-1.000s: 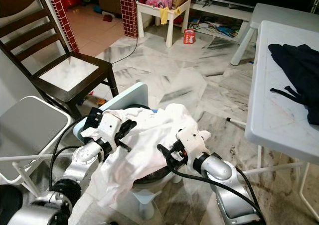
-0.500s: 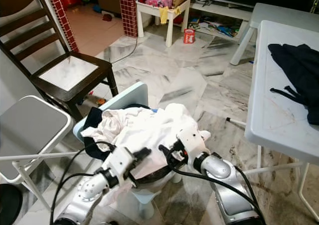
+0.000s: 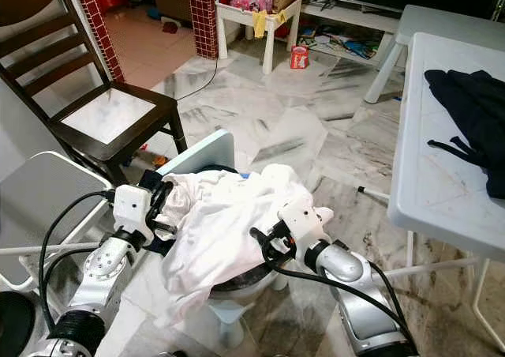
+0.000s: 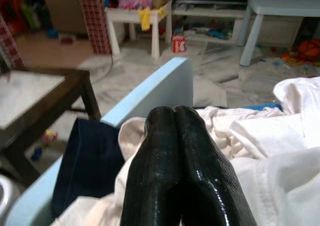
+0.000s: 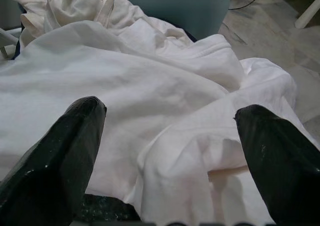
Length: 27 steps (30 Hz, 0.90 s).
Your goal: Hang hanger
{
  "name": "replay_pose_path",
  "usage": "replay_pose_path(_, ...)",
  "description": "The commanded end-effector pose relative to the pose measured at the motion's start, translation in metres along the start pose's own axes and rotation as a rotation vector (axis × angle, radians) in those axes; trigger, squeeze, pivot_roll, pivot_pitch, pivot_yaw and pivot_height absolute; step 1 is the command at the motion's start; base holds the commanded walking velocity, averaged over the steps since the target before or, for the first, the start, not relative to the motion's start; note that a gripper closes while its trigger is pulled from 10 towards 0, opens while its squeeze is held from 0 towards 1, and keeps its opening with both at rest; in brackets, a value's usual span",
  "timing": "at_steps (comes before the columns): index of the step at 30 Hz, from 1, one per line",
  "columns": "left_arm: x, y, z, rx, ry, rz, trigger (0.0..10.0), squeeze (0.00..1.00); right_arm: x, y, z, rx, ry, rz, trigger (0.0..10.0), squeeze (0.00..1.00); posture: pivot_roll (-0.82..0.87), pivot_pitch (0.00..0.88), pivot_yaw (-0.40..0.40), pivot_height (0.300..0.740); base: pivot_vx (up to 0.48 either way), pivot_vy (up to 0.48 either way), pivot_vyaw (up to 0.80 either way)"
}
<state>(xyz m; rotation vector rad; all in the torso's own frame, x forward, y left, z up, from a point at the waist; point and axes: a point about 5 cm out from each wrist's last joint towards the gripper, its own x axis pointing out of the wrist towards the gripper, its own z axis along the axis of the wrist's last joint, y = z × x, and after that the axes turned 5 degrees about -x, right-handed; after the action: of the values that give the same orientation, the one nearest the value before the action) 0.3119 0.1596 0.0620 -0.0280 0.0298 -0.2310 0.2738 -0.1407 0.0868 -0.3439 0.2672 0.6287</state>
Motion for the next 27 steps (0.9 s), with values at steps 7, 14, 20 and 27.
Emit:
replay_pose_path(7,0.015,-0.006,0.001,-0.139,0.056,-0.034,10.0,1.00,-0.003,0.001,-0.001,-0.024,0.001,-0.006,10.0,0.00,-0.14,0.104,-0.024,0.740,0.000,0.000,0.00)
replay_pose_path(14,0.021,-0.018,-0.003,-0.244,0.101,-0.084,10.0,1.00,-0.003,0.001,-0.001,-0.031,0.002,-0.017,10.0,0.00,-0.14,0.106,-0.019,0.740,0.000,0.000,0.00)
replay_pose_path(20,0.020,-0.029,-0.011,-0.293,0.130,-0.118,10.0,1.00,-0.004,0.001,-0.001,-0.032,0.004,-0.021,10.0,0.00,-0.15,0.111,-0.018,0.740,0.000,0.000,0.00)
replay_pose_path(27,0.019,-0.032,-0.015,-0.304,0.167,-0.150,10.0,1.00,-0.006,0.002,-0.003,-0.033,0.009,-0.022,10.0,0.00,-0.16,0.117,-0.014,0.740,0.000,0.000,0.00)
